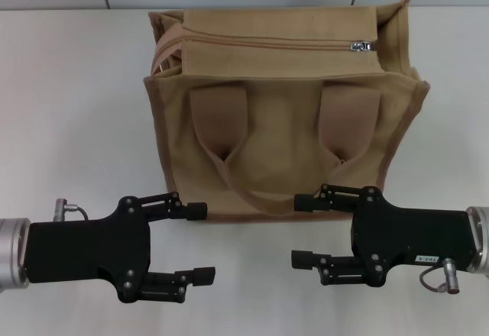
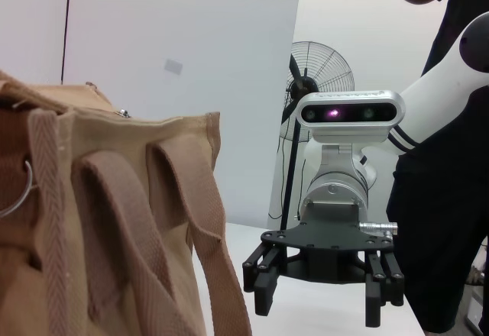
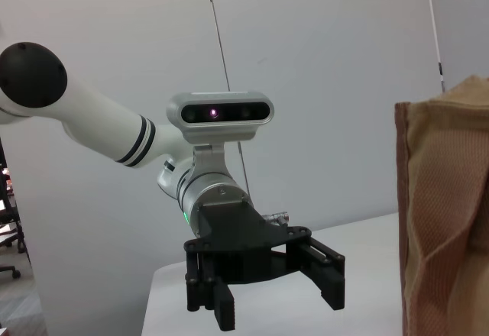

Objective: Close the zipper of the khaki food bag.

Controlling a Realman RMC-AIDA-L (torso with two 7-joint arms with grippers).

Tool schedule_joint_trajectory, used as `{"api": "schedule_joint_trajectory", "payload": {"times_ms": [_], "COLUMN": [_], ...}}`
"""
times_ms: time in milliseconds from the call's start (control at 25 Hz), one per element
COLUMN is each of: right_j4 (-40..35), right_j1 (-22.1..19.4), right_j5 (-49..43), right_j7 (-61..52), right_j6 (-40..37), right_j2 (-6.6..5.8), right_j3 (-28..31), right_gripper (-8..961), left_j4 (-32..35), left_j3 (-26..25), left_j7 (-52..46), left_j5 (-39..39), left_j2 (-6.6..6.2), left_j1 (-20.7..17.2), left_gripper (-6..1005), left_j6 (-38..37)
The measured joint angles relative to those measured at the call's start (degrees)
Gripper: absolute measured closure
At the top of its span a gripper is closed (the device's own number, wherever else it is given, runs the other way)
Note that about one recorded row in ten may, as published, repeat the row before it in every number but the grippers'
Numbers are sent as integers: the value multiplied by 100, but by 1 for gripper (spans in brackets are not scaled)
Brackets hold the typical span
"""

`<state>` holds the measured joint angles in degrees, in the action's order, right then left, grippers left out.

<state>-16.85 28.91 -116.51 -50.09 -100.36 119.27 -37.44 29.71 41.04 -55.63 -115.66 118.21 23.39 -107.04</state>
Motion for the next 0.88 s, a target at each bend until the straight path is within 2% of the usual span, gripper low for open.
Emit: {"api": "schedule_joint_trajectory", "payload": {"times_ms": [880], "right_j4": [7], "right_j1": [4], "right_j5": [33], "right_j7": [0], "right_j6": [0], "right_j2": [0], "right_j3": [9], "right_gripper": [202], "left_j4": [0], "left_j3": [0], "left_j7": [0], "left_j5": [0], "left_j2": [0], "left_j1": [57], "left_gripper": [181], "left_j6": [0]}}
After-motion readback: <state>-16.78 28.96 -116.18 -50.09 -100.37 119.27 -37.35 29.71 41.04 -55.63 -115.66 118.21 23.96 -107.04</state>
